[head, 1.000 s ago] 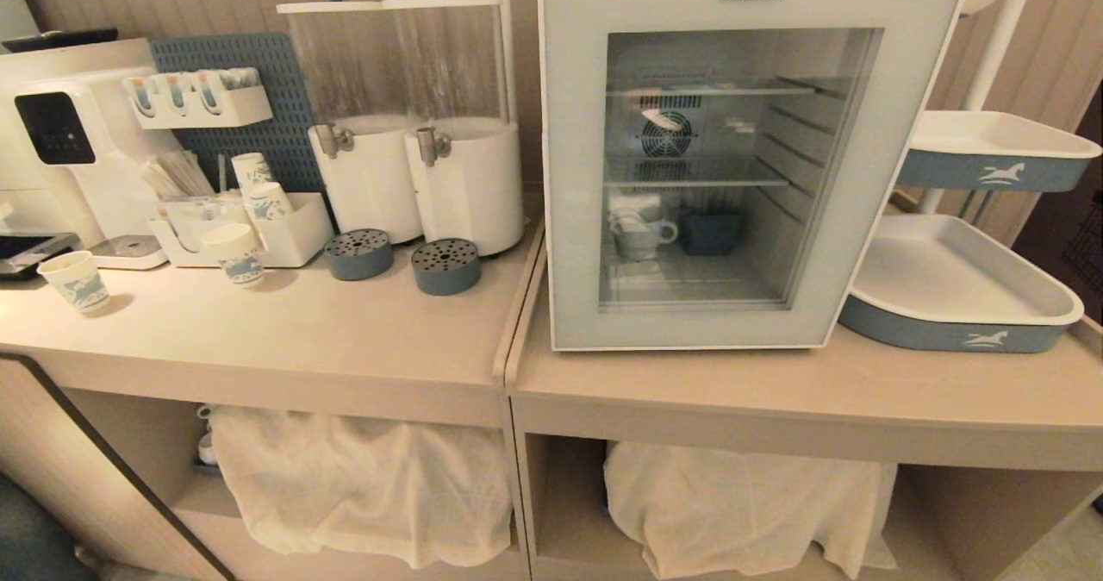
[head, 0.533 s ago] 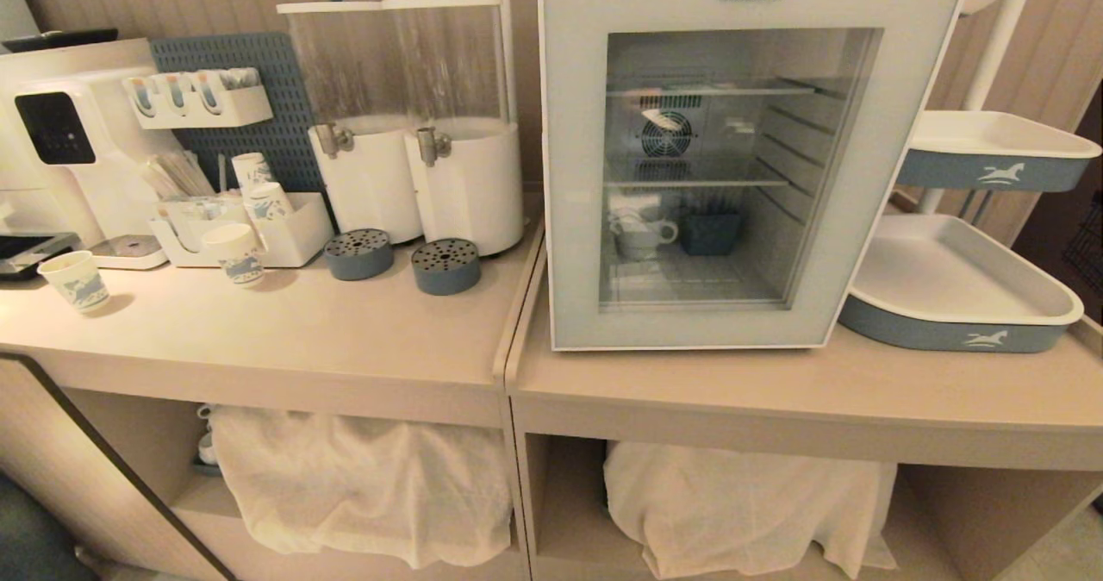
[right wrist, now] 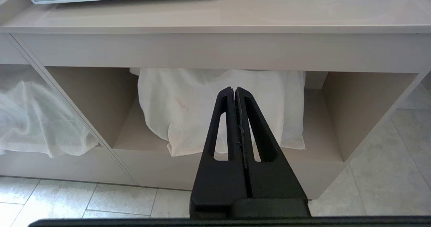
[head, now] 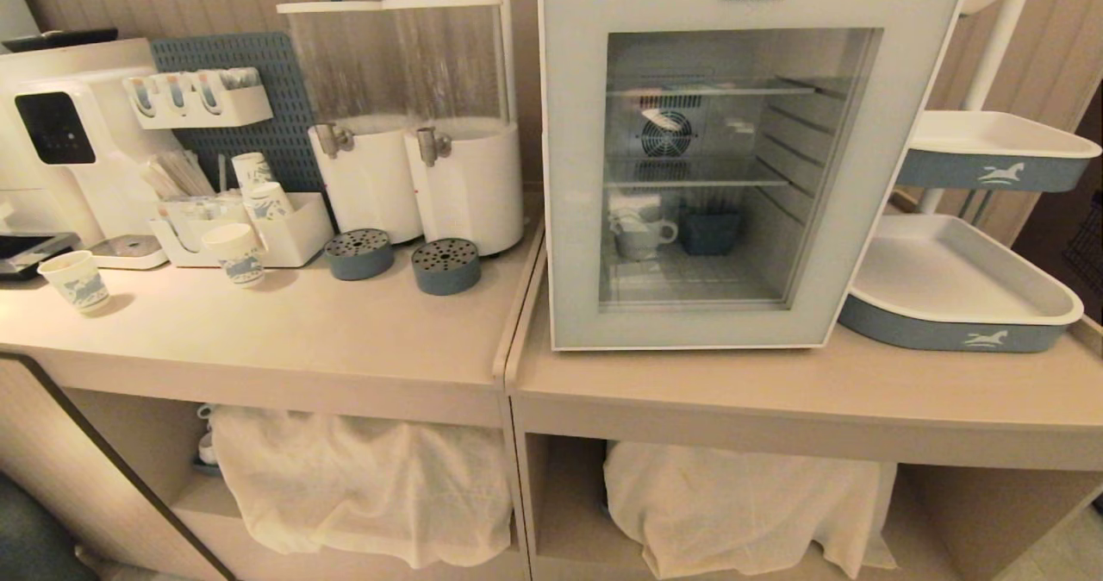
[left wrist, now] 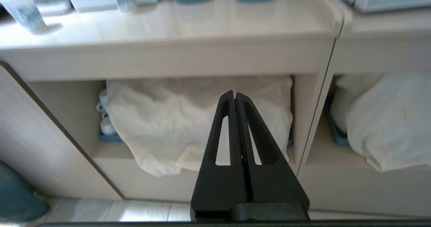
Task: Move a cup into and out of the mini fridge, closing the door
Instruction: Open the freezer door
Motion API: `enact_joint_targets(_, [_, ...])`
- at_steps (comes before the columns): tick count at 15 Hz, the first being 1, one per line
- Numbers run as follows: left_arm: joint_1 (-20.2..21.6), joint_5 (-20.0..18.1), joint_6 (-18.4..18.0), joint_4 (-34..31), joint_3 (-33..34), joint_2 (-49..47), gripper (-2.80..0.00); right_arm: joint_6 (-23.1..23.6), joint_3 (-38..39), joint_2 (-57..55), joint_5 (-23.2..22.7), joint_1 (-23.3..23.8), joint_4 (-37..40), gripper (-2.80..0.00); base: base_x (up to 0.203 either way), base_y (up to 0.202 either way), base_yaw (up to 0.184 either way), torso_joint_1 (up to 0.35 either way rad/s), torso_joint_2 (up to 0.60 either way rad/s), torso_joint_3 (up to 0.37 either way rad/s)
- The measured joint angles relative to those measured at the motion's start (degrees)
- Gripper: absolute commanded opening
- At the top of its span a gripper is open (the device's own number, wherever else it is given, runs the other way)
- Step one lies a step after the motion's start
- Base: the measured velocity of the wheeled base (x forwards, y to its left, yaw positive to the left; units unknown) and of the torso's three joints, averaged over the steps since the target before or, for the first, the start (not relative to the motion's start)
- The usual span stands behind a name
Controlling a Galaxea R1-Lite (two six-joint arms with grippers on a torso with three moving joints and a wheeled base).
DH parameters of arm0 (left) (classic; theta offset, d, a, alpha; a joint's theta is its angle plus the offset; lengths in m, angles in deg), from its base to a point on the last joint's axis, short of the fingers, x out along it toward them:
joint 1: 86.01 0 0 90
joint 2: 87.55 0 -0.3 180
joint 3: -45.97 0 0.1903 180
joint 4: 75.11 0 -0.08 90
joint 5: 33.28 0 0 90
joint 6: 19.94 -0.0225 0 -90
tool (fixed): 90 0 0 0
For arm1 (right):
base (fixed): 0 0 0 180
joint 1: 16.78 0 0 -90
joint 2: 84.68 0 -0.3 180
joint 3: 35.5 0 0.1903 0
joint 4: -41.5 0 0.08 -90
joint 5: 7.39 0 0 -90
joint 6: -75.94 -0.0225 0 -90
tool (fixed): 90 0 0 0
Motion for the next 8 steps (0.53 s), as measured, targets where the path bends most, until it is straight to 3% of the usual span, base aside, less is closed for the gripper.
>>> enact_joint_targets(3, [0.0,-1.2,0.15,-7.27,-8.32,-0.05,-2.8,0.0,0.0,0.0,0.0,0.02,0.0,-2.8,0.0,0.0,0.0,0.0,0.0,0.0])
enact_joint_targets(8, [-0.76,-8.15,4.39,-22.72,-33.07,-8.46,-2.8,0.0,-0.02,0.0,0.0,-0.02,-0.07,-2.8,0.0,0.0,0.0,0.0,0.0,0.0])
